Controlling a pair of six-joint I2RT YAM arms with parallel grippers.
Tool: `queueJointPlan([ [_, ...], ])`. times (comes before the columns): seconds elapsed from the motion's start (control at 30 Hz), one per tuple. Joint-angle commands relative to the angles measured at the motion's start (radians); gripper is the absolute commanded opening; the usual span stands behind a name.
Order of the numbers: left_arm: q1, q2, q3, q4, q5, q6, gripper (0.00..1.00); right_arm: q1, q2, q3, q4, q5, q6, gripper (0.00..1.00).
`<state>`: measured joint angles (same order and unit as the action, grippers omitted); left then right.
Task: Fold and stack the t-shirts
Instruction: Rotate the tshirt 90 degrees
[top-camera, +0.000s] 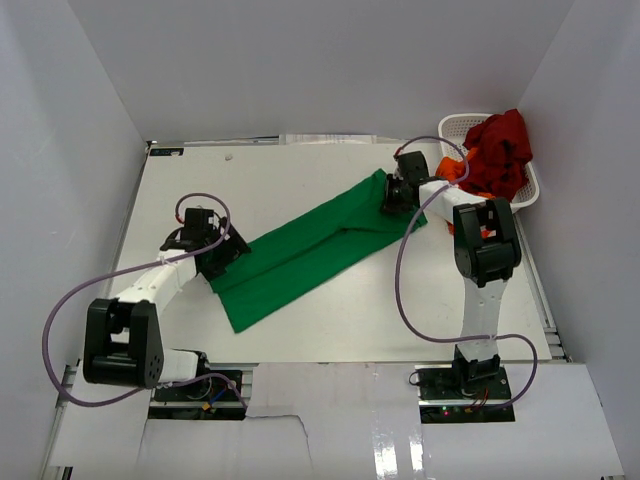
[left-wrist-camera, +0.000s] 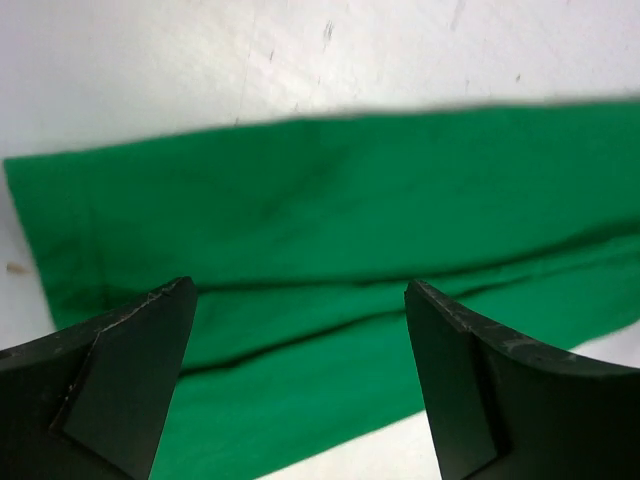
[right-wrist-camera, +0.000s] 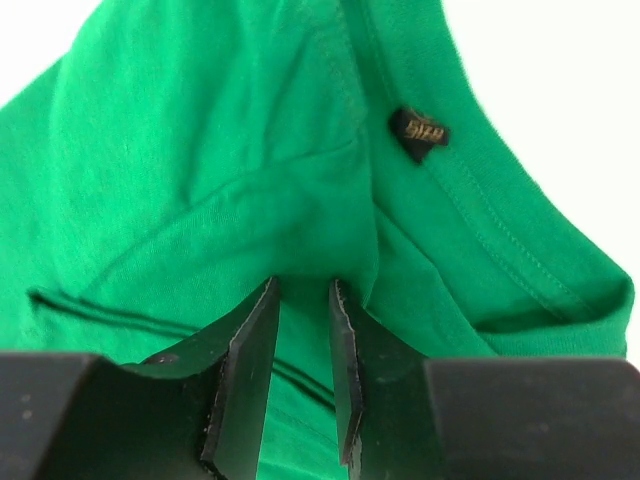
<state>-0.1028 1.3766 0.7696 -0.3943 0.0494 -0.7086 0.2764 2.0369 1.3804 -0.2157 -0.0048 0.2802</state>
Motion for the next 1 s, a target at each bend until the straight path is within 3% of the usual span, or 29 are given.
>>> queueJointPlan([
  [0.0,-0.046,-0.111,-0.076,-0.044,0.004,-0.072,0.96,-0.029,0.193,0.121,-0.031,-0.072,-0.016,0.34],
  [0.3,-0.277,-0.149,-0.167,-0.043,0.046,-0.213,0.97,-0.055,0.445,0.596,-0.076,-0.276,0.028,0.36],
  [0.4,-0.363,-0.120,-0.199,-0.016,0.036,-0.253,0.98,-0.057,0.502,0.670,-0.074,-0.317,0.048,0.36],
  [0.57,-0.544,-0.042,-0.207,0.057,0.041,-0.341,0.98,-0.059,0.578,0.744,-0.056,-0.348,0.085,0.37],
  [0.73,-0.751,0.070,-0.068,0.058,-0.003,-0.413,0.98,-0.072,0.643,0.831,-0.039,-0.383,0.111,0.38],
  [0.97,-0.769,0.026,0.104,-0.108,-0.132,-0.384,0.98,-0.085,0.571,0.754,0.053,-0.402,0.090,0.39],
])
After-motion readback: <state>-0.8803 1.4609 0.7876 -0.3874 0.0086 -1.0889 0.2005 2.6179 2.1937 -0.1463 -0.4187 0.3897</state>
